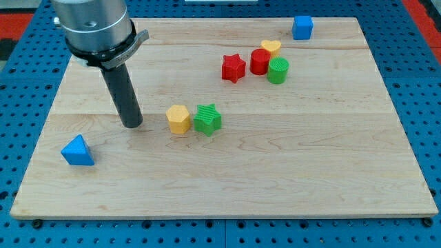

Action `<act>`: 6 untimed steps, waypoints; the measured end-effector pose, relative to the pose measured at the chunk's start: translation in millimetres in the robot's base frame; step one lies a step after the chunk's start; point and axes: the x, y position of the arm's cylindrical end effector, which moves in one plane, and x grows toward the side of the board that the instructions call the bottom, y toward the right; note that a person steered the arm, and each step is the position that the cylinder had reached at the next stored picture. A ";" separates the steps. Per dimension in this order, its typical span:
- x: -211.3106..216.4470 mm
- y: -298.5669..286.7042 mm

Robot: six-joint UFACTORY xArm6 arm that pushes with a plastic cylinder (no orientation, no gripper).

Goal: Move the yellow hexagon to the bottom left of the green star

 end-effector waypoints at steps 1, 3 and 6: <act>-37.3 0.0; -41.1 56.5; 22.0 46.5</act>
